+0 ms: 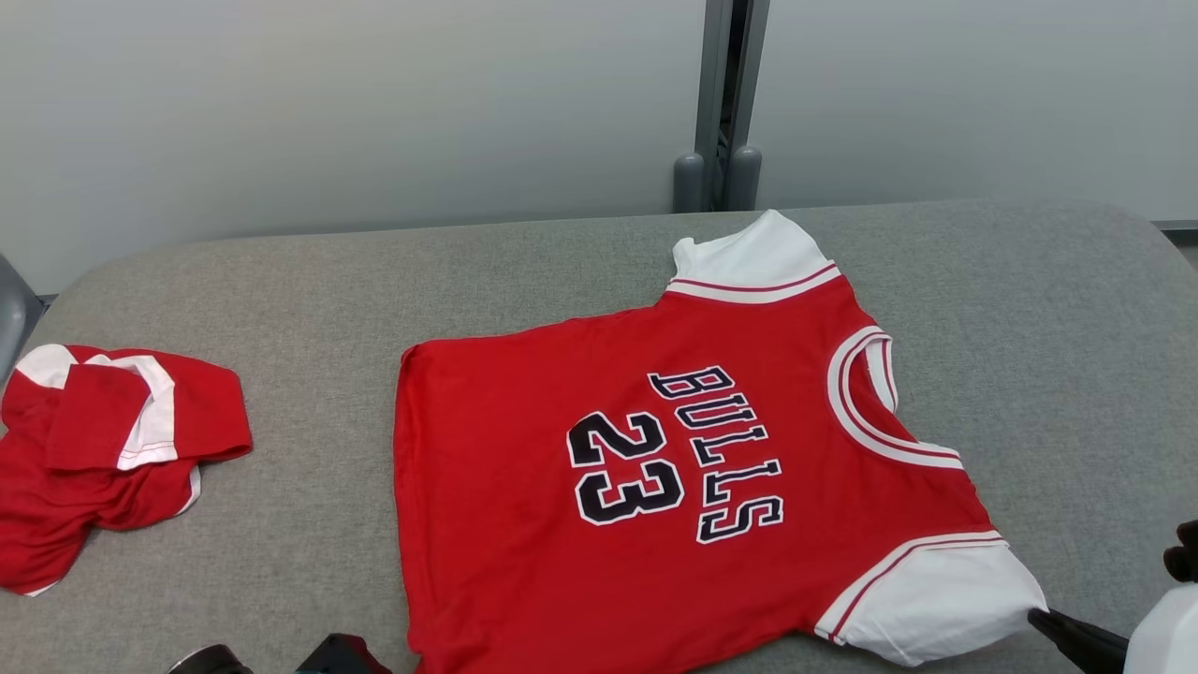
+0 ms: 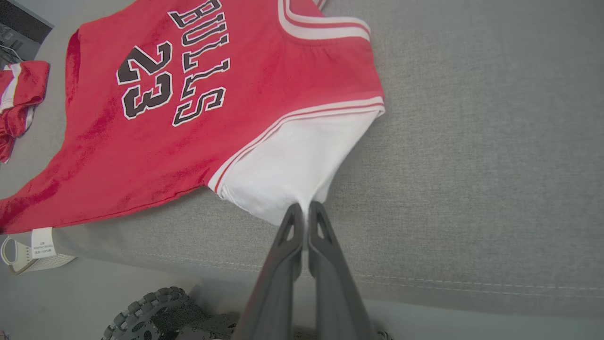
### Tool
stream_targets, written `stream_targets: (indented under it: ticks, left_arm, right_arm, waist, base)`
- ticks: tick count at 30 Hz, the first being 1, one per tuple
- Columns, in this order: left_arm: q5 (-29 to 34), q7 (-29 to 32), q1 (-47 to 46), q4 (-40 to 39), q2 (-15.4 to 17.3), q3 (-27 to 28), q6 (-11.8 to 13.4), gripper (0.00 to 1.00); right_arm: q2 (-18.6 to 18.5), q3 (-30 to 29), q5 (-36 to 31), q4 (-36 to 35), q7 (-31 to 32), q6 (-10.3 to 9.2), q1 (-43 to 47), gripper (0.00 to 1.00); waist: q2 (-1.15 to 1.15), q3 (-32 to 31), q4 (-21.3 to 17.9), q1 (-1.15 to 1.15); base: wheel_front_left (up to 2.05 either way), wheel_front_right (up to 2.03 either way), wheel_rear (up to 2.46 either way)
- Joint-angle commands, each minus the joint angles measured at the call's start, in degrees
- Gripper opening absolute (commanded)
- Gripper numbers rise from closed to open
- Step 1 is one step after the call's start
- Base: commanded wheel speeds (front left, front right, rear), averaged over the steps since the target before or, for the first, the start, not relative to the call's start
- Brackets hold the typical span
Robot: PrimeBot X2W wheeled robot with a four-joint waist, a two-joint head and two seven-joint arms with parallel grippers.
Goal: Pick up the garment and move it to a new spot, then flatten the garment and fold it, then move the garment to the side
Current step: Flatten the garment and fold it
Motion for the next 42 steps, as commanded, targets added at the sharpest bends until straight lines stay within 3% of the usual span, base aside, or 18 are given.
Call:
stream_targets:
  ticks: [1,13,24,42]
  left_arm:
    - [-0.36,-0.39,-1.11,0.30,-0.03,0.65,0.51,0.00]
    - [-4.99,-4.31,-4.10,2.01,-2.48,4.53,0.70,0.00]
    - [-6.41,-7.83,-8.80,7.18,-6.05,6.29,1.09,0.00]
    - [-1.44,-11.73,-18.21,20.88,-11.10,4.96,1.68,0.00]
  right_arm:
    - [0.34,-0.60,-0.29,0.52,-0.57,-0.02,-1.00,0.00]
    - [-2.54,2.03,-0.47,2.74,-4.66,-0.02,-12.01,0.00]
    - [-4.92,6.01,-1.58,11.18,-11.59,-0.02,-23.28,0.00]
    - [-7.71,14.71,-1.12,25.41,-23.21,-0.02,-34.42,0.00]
  waist:
    - [0.00,0.16,0.02,0.00]
    - [0.00,4.21,1.24,0.00]
    - [0.00,7.35,2.88,0.00]
    - [0.00,11.95,4.07,0.00]
  base:
    - [0.00,0.00,0.00]
    - [0.00,0.00,0.00]
    - [0.00,0.00,0.00]
    - [0.00,0.00,0.00]
